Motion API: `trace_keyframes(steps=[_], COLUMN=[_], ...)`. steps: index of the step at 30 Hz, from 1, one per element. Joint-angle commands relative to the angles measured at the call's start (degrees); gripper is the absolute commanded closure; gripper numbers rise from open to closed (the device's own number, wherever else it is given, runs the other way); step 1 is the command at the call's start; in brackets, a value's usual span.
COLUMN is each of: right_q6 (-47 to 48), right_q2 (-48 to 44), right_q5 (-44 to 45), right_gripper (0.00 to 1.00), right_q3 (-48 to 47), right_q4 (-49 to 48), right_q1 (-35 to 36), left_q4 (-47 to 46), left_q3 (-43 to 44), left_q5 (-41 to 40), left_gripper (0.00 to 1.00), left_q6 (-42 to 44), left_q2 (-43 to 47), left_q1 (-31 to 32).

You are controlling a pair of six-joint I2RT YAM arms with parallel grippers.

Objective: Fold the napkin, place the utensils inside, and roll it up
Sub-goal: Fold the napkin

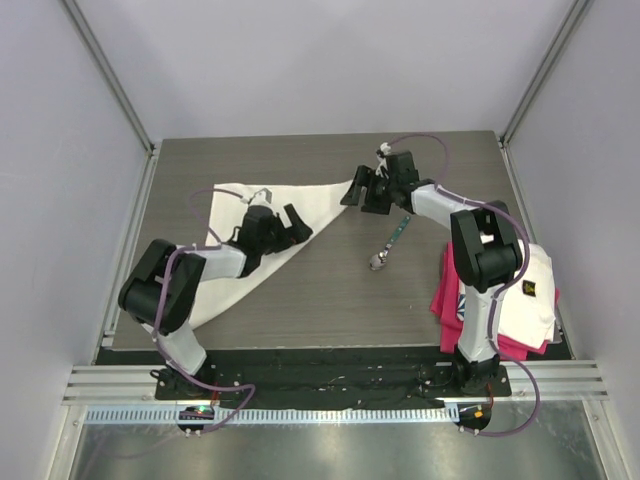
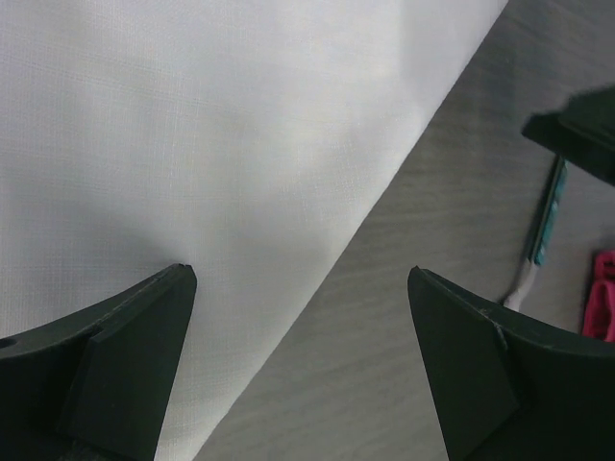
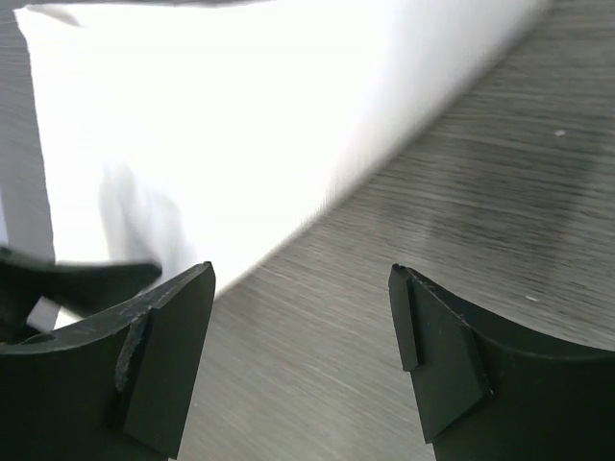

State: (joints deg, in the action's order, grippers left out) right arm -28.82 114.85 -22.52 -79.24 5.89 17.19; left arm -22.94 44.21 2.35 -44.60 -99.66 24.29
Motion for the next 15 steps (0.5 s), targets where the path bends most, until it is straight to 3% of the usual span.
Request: trace_keyframes(steps=[1,10,15], right_q6=[-2.11,-3.26,-2.91], right_q2=[0.29,-3.92,-6.12], right_q5=[6.06,14.17,16.02], right_gripper=[0.19,0.19,0.19], right_q3=[-0.13,5.76,6.64], right_q4=[-2.29,-1.58,-0.36], right_q1=[0.39,0.21,0.04], left_q4=[8.87,18.17,25.92], left_q3=[-7.11,-1.51,3.77], left_q5=[1.08,-2.00,-8.05], left_gripper=[0.00,0.00,0.00], left_q6=[-2.68,0.82,5.74], left_q2=[2.78,12.29,17.64], left_q1=[4.09,5.94,5.85])
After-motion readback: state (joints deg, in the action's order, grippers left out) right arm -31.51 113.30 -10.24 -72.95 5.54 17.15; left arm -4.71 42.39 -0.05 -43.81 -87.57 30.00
